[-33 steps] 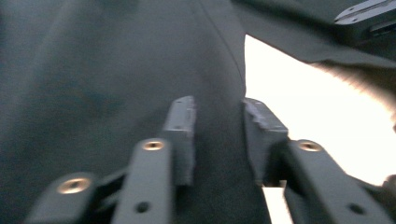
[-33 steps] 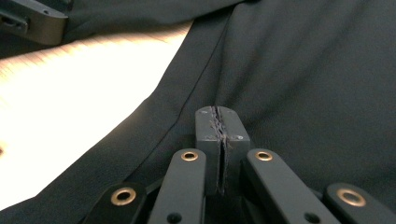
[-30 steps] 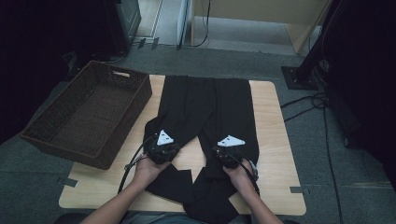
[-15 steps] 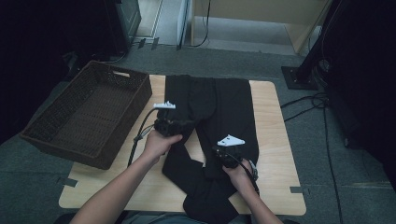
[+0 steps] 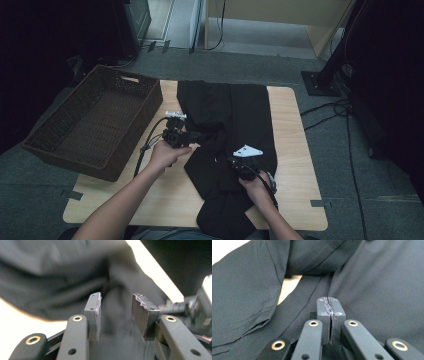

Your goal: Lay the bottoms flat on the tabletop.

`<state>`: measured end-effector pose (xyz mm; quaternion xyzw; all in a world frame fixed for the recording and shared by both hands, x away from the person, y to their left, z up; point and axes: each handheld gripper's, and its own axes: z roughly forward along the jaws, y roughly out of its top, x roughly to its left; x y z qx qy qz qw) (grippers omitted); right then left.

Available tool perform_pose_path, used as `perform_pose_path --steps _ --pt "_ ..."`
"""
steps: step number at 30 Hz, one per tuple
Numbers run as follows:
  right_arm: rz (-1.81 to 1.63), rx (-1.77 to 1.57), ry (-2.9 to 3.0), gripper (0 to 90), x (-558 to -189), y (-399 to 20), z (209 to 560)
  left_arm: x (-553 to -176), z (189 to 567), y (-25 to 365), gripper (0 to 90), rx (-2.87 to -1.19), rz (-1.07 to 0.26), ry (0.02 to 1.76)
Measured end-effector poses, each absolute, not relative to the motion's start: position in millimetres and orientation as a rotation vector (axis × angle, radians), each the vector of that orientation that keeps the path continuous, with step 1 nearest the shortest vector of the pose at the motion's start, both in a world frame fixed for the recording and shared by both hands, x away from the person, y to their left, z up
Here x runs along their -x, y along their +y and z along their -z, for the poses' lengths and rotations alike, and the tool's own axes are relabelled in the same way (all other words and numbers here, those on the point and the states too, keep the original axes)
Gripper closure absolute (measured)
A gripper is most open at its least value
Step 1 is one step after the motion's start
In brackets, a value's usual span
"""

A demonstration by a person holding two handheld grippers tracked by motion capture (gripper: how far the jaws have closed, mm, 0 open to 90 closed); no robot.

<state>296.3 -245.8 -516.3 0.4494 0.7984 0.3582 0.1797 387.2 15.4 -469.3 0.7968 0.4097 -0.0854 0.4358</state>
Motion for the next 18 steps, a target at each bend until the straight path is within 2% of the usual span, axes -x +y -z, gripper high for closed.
perform_pose_path --steps 4,6,9,11,12,16,18 --pt "-1.009 -1.272 2.256 88.6 -296 -245 516 -369 483 16 50.9 -2.058 0.181 0.989" --pt "-1.006 -1.274 2.257 88.5 -296 -245 516 -365 492 16 52.5 -2.081 0.165 0.988" --pt "-1.006 -1.275 2.255 88.6 -296 -245 516 -365 506 18 68.5 -2.091 0.223 0.997" --pt "-1.006 -1.274 2.256 88.6 -296 -245 516 -365 510 20 85.0 -2.077 0.253 1.0" --pt "-1.006 -1.275 2.255 88.6 -296 -245 516 -364 511 21 90.0 -2.062 0.26 1.001" --pt "-1.01 -1.27 2.257 88.6 -296 -245 516 -353 503 31 90.0 -2.043 0.289 0.955" --pt "-1.008 -1.27 2.257 88.6 -296 -245 516 -351 497 36 90.0 -2.055 0.241 0.956"
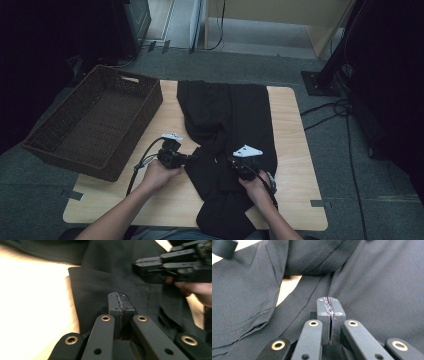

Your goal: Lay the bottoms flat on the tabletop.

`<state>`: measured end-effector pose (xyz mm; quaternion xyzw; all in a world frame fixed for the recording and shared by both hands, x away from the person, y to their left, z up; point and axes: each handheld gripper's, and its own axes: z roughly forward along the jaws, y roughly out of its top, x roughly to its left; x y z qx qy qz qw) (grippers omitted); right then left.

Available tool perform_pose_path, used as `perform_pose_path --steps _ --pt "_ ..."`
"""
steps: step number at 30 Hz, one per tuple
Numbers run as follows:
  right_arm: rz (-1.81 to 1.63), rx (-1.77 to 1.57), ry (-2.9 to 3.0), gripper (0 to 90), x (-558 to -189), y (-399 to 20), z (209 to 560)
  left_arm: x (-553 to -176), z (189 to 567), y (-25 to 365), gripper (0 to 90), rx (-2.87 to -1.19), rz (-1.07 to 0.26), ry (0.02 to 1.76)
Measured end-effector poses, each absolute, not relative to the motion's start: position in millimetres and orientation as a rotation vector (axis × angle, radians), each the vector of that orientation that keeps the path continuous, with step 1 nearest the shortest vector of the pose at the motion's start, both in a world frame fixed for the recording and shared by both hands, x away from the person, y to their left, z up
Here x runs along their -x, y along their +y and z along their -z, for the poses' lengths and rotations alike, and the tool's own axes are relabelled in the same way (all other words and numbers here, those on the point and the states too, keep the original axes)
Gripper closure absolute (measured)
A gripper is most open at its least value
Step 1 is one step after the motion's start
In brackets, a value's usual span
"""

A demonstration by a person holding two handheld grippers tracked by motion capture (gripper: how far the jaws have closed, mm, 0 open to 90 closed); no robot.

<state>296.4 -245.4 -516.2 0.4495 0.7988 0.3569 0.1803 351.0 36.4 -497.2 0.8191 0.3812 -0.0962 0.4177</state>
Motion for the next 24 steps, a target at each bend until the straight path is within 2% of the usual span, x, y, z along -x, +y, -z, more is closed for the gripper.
perform_pose_path --steps 2,4,6,8,9,14,18,24 --pt "-1.009 -1.272 2.252 88.6 -297 -245 516 -357 496 41 89.9 -2.047 0.243 0.974" --pt "-1.004 -1.274 2.253 88.6 -297 -244 516 -366 500 39 73.7 -2.042 0.29 1.013" --pt "-1.001 -1.274 2.254 88.6 -297 -244 516 -373 506 34 58.8 -2.073 0.271 1.034" --pt "-1.003 -1.274 2.255 88.6 -297 -244 516 -376 510 29 58.2 -2.057 0.288 1.044" --pt "-1.004 -1.274 2.254 88.6 -297 -244 516 -377 511 27 59.3 -2.047 0.296 1.044" --pt "-1.011 -1.275 2.249 88.6 -297 -245 516 -372 515 16 87.0 -2.07 0.322 0.987" --pt "-1.008 -1.274 2.25 88.6 -297 -245 516 -360 512 24 89.8 -2.035 0.344 0.958" --pt "-1.006 -1.276 2.253 88.5 -297 -245 516 -320 497 66 89.8 -1.97 0.38 0.937"
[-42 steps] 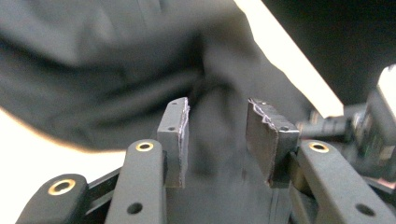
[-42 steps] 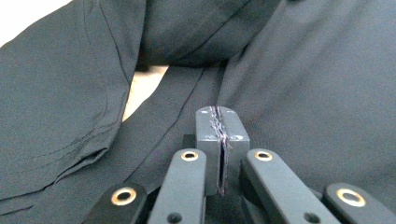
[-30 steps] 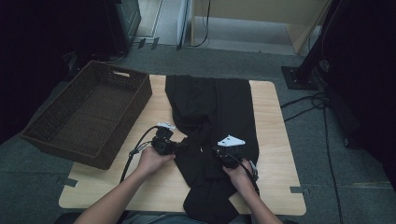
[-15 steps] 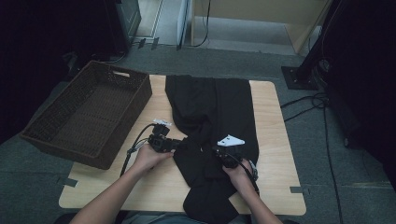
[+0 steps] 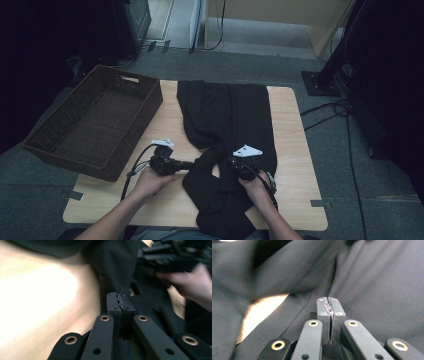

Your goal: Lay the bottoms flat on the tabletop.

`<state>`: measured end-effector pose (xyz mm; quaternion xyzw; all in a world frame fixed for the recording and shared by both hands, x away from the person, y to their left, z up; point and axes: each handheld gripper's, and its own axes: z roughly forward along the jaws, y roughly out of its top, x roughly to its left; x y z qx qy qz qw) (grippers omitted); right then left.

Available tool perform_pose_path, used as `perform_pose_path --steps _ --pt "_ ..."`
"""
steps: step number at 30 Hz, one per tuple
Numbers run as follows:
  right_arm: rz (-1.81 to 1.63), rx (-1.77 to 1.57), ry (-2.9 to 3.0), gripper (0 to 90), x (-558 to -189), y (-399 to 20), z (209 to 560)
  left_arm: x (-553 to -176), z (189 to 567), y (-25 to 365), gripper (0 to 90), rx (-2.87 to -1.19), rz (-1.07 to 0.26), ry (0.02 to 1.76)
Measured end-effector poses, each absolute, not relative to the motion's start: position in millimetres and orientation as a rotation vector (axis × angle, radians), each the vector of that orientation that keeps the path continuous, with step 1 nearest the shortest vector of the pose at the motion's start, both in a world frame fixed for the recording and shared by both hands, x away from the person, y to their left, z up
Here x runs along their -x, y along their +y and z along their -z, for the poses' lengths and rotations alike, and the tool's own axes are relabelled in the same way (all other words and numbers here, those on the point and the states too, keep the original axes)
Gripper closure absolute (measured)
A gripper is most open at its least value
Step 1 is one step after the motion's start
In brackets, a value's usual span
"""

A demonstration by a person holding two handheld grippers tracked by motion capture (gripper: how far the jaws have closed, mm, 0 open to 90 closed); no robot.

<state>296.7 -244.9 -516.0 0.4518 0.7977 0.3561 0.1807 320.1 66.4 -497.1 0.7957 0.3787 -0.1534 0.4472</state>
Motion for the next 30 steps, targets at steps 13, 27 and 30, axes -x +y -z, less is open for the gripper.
perform_pose_path --steps 13,27,30 --pt "-0.999 -1.345 2.305 89.5 -285 -242 510 -300 447 102 62.3 -1.952 0.209 0.958" --pt "-1.012 -1.309 2.288 81.2 -285 -243 513 -343 498 26 61.1 -2.065 0.176 1.052" --pt "-1.0 -1.286 2.291 76.9 -284 -242 513 -346 505 37 60.8 -2.105 0.129 1.095"
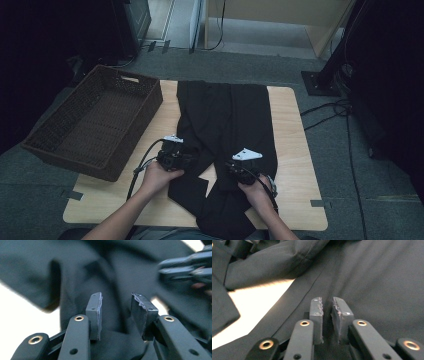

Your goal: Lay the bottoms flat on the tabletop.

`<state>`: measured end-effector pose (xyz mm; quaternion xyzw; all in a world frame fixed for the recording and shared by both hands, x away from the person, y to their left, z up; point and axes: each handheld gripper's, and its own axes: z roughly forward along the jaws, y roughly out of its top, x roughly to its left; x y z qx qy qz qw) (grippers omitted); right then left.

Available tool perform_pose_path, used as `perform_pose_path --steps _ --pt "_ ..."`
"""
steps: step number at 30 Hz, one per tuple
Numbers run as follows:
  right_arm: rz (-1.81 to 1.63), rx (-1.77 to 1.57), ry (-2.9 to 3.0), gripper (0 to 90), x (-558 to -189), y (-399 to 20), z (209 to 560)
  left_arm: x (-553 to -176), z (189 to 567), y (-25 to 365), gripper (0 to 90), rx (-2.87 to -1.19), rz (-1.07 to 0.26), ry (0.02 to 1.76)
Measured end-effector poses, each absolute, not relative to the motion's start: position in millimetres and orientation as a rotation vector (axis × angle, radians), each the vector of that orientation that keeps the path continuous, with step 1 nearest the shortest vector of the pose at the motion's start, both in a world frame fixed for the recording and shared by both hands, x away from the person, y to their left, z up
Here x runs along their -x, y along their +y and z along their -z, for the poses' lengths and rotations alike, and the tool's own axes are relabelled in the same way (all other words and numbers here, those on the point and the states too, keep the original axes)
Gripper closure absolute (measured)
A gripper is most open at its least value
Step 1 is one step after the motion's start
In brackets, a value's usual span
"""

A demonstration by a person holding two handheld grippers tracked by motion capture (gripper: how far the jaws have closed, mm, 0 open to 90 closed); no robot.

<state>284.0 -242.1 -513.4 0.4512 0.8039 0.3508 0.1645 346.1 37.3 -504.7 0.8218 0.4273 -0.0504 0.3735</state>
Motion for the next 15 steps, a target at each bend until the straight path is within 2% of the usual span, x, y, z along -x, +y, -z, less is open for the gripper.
perform_pose_path --steps 7,10,15 --pt "-0.972 -1.281 2.265 66.2 -286 -251 514 -352 504 71 61.6 -2.073 0.031 1.176" --pt "-0.974 -1.299 2.223 66.2 -291 -260 516 -356 505 79 61.4 -2.044 0.009 1.203" --pt "-0.992 -1.358 2.136 65.4 -314 -275 519 -369 507 70 59.4 -2.024 0.005 1.184"
